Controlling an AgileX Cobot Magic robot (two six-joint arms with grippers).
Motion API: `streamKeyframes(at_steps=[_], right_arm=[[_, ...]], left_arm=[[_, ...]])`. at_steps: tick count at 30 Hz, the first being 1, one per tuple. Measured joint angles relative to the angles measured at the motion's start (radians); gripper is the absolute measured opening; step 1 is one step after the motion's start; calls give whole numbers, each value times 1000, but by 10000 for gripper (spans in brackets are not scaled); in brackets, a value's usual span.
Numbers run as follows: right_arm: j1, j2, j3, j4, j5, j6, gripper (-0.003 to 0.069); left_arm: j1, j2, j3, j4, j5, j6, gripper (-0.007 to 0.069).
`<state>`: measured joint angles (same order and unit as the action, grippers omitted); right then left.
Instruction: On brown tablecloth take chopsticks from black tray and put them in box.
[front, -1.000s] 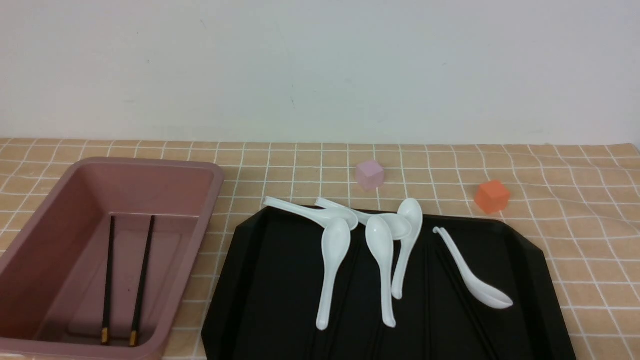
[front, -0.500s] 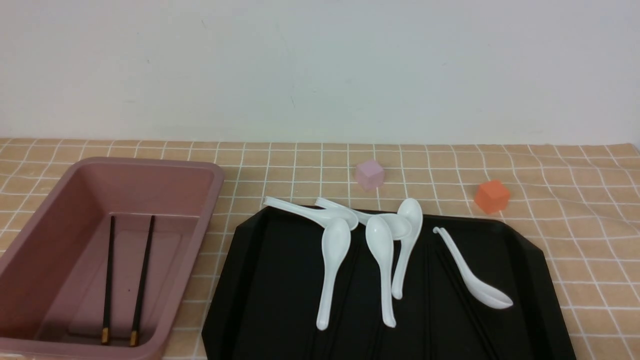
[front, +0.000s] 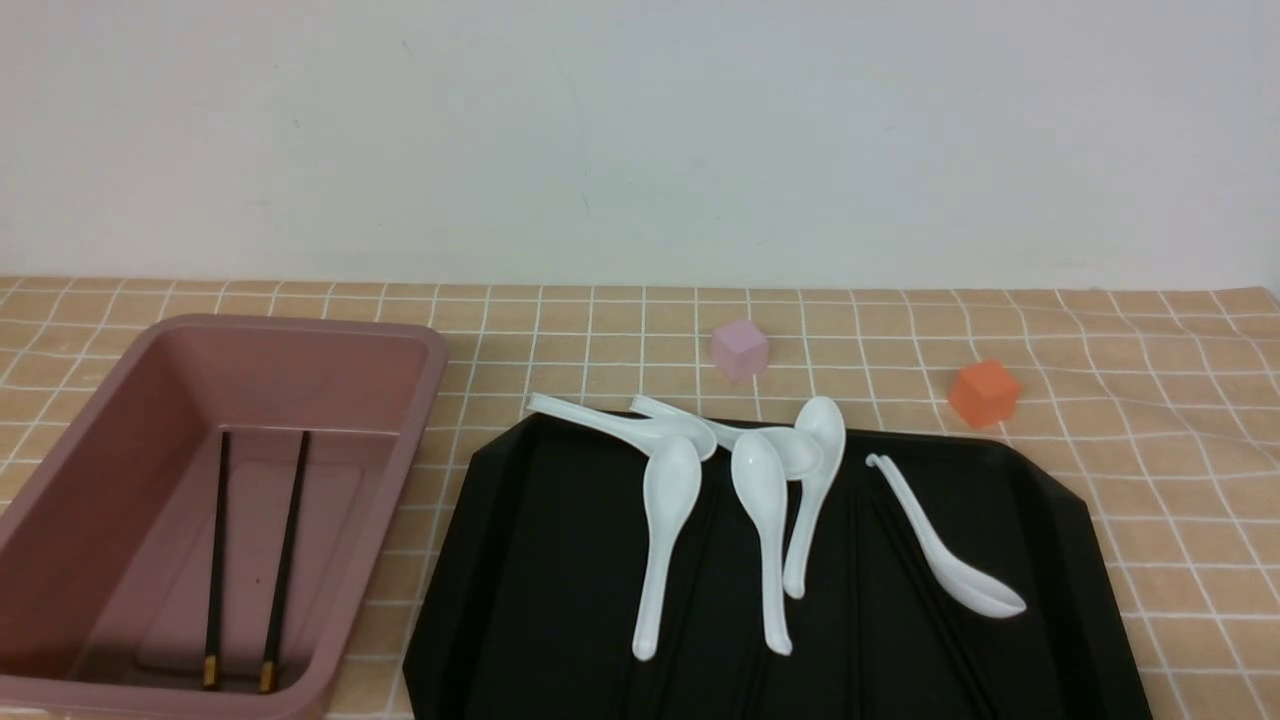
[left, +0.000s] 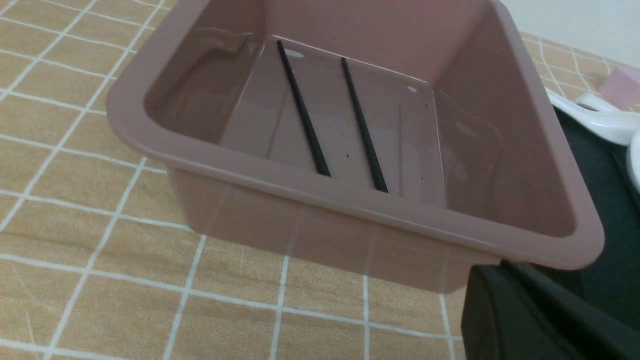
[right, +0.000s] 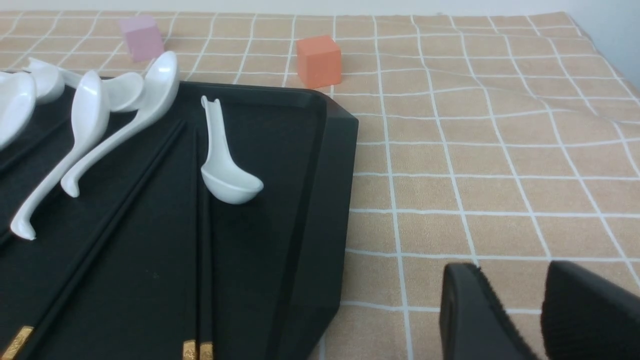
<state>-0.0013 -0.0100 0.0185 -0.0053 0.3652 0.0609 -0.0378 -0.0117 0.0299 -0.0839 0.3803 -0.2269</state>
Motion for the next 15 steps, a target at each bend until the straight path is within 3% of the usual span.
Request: streamKeyframes(at_steps=[15], right_arm=[[0, 0, 0, 0, 0, 0, 240]], left_arm=[[0, 0, 0, 1, 3, 0, 4]])
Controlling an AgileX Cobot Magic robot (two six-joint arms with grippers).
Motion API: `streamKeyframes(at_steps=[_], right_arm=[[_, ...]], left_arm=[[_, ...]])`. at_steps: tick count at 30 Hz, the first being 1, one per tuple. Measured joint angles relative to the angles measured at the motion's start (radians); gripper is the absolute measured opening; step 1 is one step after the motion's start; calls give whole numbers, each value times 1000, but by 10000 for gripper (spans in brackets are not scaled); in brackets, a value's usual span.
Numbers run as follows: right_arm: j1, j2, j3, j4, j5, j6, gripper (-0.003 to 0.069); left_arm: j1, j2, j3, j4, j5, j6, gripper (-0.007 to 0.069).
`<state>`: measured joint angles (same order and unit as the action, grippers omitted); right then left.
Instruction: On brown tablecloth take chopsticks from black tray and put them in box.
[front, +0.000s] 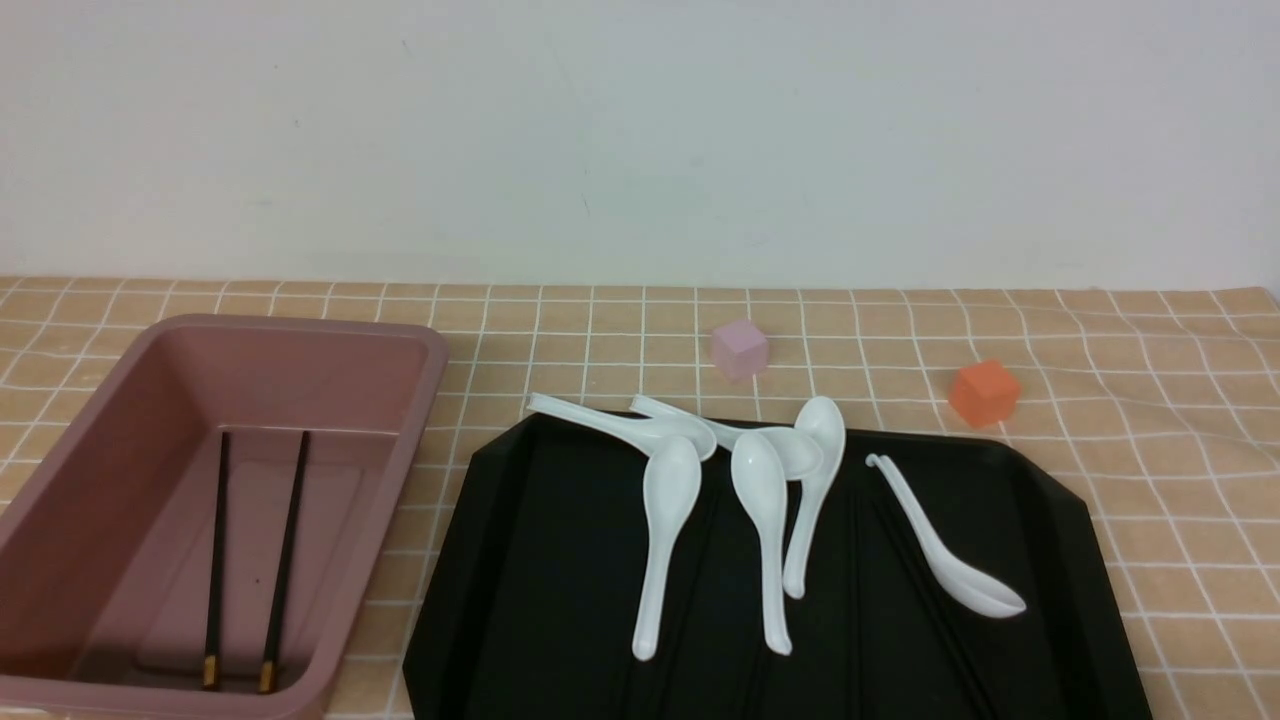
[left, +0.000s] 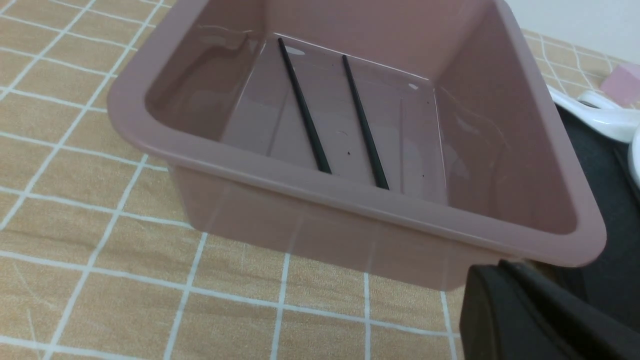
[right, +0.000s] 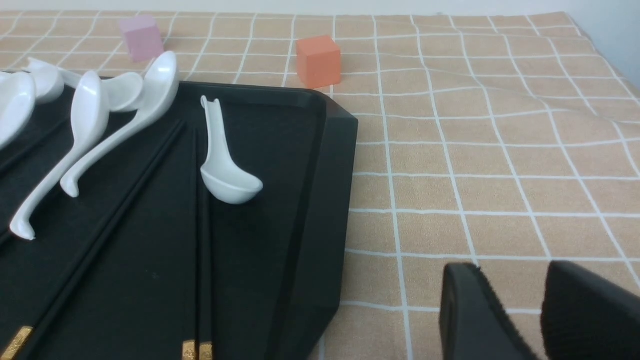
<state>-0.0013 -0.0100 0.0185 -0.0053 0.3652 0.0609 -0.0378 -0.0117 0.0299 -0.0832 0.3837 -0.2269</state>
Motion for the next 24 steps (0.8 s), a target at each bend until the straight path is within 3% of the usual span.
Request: streamKeyframes(at_steps=[24], right_arm=[[0, 0, 0, 0, 0, 0, 240]], left_arm=[[0, 0, 0, 0, 0, 0, 19]])
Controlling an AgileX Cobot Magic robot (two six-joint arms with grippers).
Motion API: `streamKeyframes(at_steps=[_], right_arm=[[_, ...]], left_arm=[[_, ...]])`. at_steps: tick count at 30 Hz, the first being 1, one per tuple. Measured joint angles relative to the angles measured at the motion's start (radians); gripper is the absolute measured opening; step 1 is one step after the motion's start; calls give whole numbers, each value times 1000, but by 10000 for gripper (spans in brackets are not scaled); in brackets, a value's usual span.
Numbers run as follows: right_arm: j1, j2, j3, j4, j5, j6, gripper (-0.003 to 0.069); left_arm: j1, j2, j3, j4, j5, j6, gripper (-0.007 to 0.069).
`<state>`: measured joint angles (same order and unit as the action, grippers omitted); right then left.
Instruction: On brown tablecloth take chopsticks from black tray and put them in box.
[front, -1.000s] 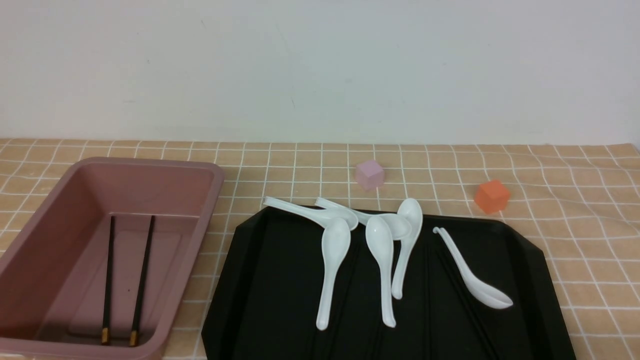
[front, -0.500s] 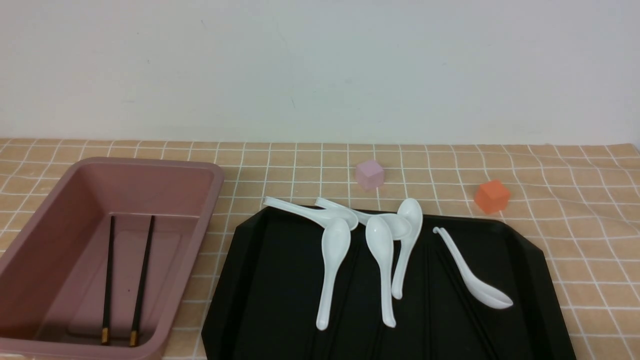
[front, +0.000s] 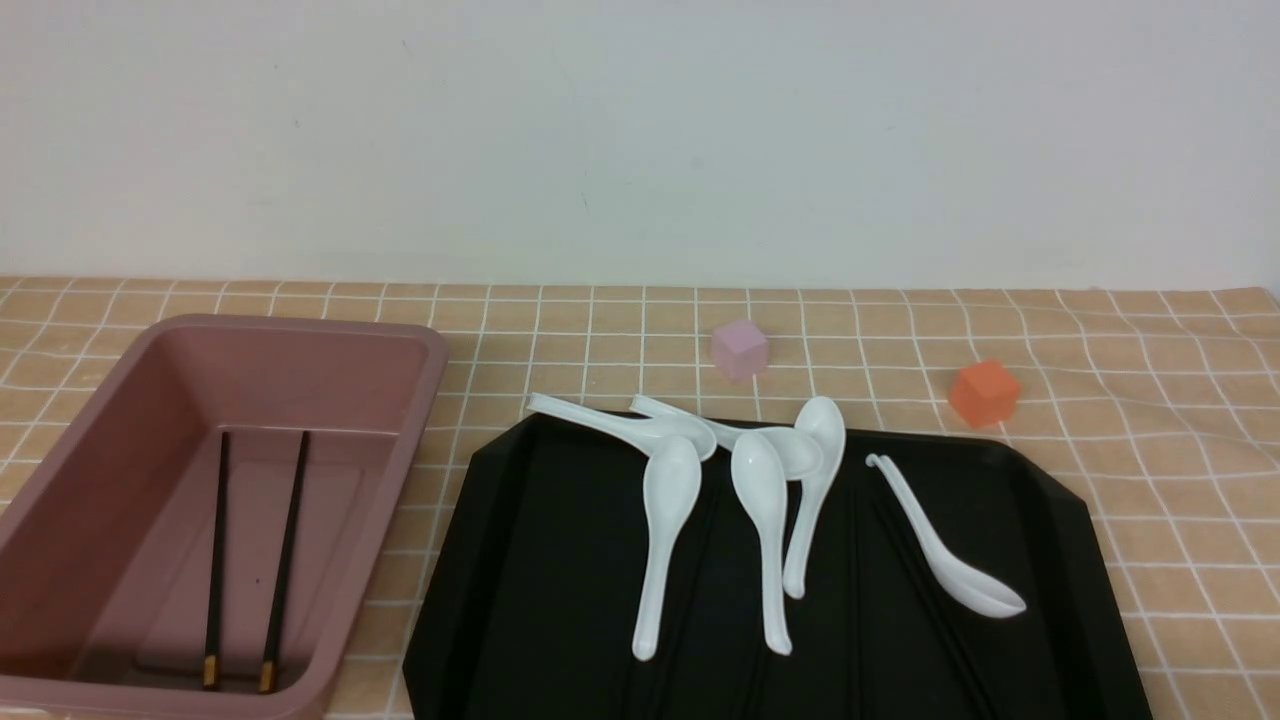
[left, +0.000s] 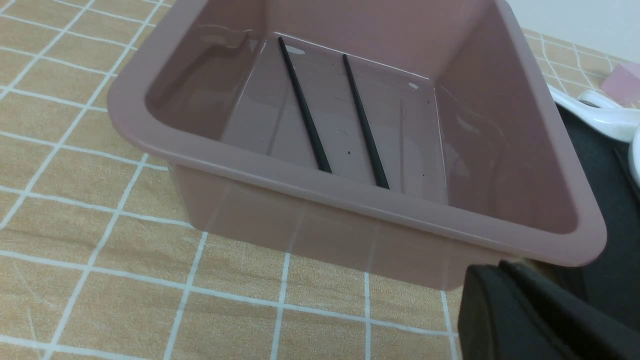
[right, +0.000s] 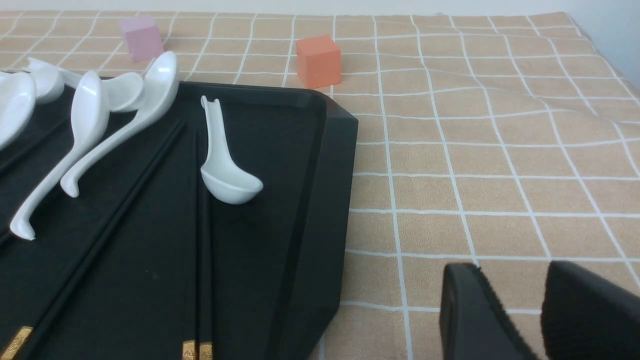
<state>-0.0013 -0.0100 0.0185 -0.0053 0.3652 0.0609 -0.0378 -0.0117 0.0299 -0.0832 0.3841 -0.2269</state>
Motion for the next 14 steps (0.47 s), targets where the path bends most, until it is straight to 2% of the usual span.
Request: streamKeyframes(at_steps=[14], right_arm=[[0, 0, 0, 0, 0, 0, 240]], left_arm=[[0, 0, 0, 0, 0, 0, 30]])
